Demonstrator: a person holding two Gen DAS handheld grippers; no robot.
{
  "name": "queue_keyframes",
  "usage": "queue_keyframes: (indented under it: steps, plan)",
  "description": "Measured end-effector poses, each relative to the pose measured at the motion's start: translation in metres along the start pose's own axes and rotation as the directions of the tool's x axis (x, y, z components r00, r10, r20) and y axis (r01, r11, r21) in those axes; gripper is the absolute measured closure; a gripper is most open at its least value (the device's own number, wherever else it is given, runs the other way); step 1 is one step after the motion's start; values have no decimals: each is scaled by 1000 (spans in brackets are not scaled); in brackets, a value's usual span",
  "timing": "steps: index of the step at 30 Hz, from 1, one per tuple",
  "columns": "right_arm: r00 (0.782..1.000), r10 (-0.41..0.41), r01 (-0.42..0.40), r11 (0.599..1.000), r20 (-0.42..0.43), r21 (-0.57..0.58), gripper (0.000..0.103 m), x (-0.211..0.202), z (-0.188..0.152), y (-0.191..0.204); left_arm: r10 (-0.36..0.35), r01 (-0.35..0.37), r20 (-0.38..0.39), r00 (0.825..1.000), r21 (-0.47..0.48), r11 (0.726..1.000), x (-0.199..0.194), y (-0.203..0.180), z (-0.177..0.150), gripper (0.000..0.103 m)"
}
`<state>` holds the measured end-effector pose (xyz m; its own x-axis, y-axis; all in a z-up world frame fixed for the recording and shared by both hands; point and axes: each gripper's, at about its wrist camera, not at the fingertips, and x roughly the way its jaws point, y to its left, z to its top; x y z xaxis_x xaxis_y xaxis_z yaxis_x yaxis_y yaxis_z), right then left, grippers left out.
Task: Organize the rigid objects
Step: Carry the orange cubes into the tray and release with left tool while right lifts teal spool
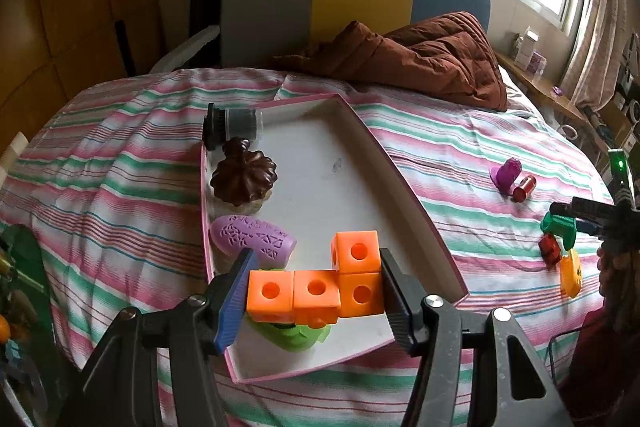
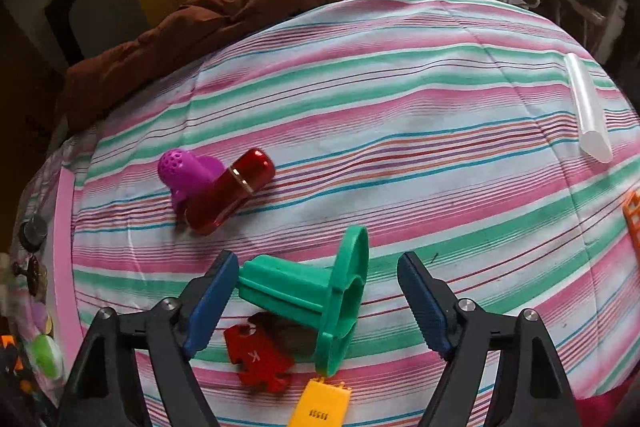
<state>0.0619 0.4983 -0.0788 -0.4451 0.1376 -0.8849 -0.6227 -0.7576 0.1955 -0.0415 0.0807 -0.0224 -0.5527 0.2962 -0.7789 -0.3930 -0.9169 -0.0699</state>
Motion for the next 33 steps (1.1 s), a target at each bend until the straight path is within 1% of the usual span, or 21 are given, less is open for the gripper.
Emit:
queue_keyframes:
  steps: [4, 8, 9, 10, 12, 16, 20, 22, 27, 31, 33]
  plan:
    - [1000, 7, -7, 1000, -8, 30, 21, 2, 1, -3, -4, 4, -2, 1000, -21, 1000, 5, 5, 8, 43]
    - [1000, -4, 4, 1000, -19, 12, 22, 4, 1, 0, -9, 9, -1, 1000, -48, 999, 12, 11, 20, 43]
    - [999, -30, 30, 1000, -15, -7, 24, 5, 0, 2, -10, 10, 1, 1000, -49, 999, 14, 11, 24, 43]
    - [999, -53, 53, 998, -7, -17, 38, 4, 0, 3, -10, 10, 4, 1000, -40, 999, 16, 10, 28, 43]
    - [998, -61, 61, 998, -5, -18, 38, 4, 0, 2, -6, 6, 9, 1000, -22, 1000, 21, 7, 36, 43]
    - [998, -70, 70, 997, 0, -37, 39, 4, 0, 3, -30, 30, -3, 1000, -22, 999, 41, 6, 59, 43]
    - [997, -78, 78, 996, 3, -49, 39, 5, 0, 4, -9, 8, -30, 1000, -16, 1000, 74, 5, 82, 43]
    - [996, -84, 84, 995, 6, -52, 39, 4, -1, 4, -12, 11, -45, 999, -26, 1000, 90, 7, 93, 43]
    - [996, -94, 94, 995, 9, -46, 39, 4, -1, 3, 35, -36, -100, 994, -16, 999, 129, 11, 113, 42]
    - [995, -101, 101, 993, 10, -55, 39, 5, 0, 5, 126, -125, -132, 983, 16, 992, 153, 17, 115, 42]
    - [995, -104, 104, 993, 10, -59, 39, 6, -1, 6, 148, -147, -138, 979, 17, 989, 158, 21, 114, 40]
